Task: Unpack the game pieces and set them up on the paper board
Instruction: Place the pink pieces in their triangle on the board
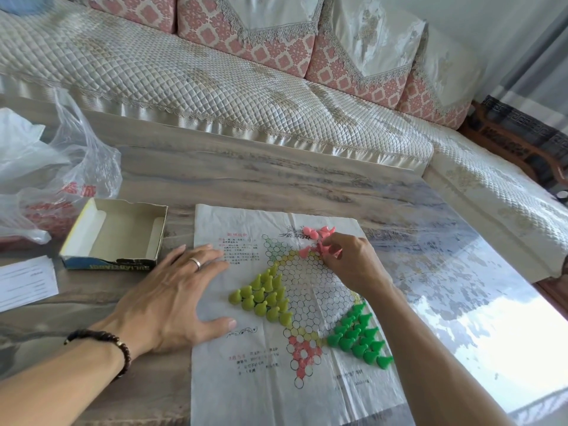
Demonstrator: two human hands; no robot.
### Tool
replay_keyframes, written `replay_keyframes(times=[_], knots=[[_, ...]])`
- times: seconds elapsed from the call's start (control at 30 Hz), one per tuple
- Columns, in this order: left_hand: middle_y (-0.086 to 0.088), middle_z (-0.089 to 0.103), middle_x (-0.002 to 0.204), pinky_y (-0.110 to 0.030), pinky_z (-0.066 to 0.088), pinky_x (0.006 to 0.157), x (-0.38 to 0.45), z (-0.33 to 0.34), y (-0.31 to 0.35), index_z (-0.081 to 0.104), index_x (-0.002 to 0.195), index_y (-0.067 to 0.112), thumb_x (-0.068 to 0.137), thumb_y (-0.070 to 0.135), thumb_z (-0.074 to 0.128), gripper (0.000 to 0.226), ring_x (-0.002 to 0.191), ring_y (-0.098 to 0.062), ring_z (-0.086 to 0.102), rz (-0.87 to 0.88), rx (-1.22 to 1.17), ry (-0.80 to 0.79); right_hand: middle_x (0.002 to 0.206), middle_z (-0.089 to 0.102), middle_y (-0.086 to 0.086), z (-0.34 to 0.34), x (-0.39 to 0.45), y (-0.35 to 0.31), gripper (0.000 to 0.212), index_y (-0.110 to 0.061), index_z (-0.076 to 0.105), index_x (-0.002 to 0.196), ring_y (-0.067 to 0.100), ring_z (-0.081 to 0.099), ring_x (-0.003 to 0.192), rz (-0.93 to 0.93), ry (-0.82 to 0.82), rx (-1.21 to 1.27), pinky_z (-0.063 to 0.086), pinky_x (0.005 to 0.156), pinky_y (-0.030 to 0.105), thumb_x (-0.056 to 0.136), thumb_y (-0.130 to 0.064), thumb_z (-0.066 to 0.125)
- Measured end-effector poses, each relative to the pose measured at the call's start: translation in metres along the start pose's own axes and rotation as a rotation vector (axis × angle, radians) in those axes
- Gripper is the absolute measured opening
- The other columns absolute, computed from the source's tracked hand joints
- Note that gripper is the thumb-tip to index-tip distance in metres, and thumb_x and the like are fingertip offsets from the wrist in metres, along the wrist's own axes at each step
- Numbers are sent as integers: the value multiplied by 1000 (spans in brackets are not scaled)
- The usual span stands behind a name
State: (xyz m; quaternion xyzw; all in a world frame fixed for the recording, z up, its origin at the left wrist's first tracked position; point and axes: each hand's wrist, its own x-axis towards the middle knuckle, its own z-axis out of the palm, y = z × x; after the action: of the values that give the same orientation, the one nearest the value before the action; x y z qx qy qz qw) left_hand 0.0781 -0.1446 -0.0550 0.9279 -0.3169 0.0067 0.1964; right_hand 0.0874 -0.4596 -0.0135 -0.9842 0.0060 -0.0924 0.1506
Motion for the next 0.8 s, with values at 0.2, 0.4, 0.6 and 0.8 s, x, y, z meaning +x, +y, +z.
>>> replay_keyframes(times=[0.2, 0.4, 0.6, 0.8], knots=[[13, 13, 157, -28, -7, 117, -1, -1, 0, 23, 148, 32, 66, 87, 33, 99, 143, 1, 0, -3, 9, -10, 90, 62, 3, -4, 4, -3, 19, -10, 73, 104, 15, 60, 76, 8, 47, 44, 54, 72, 32, 92, -12, 58], [12, 18, 156, -30, -4, 118, 0, 1, -1, 27, 147, 31, 65, 88, 34, 100, 143, -1, 5, 3, -6, -3, 78, 64, 6, -9, 1, -7, 17, -10, 61, 108, 19, 58, 61, 38, -76, 53, 54, 59, 34, 92, -13, 57], [11, 20, 156, -30, -3, 118, 0, 1, 0, 30, 146, 31, 65, 87, 37, 98, 143, -1, 7, 3, -26, 4, 78, 67, 1, -7, 7, -13, 7, -12, 71, 82, 15, 64, 70, 68, -129, 0, 57, 66, 28, 82, -8, 66], [11, 19, 156, -30, -4, 118, 0, 0, -1, 29, 146, 30, 66, 86, 36, 98, 144, -2, 6, 4, -18, 3, 73, 65, -5, 4, 10, -16, 8, -11, 71, 86, 11, 59, 63, 111, -146, 99, 50, 54, 18, 81, -5, 68]])
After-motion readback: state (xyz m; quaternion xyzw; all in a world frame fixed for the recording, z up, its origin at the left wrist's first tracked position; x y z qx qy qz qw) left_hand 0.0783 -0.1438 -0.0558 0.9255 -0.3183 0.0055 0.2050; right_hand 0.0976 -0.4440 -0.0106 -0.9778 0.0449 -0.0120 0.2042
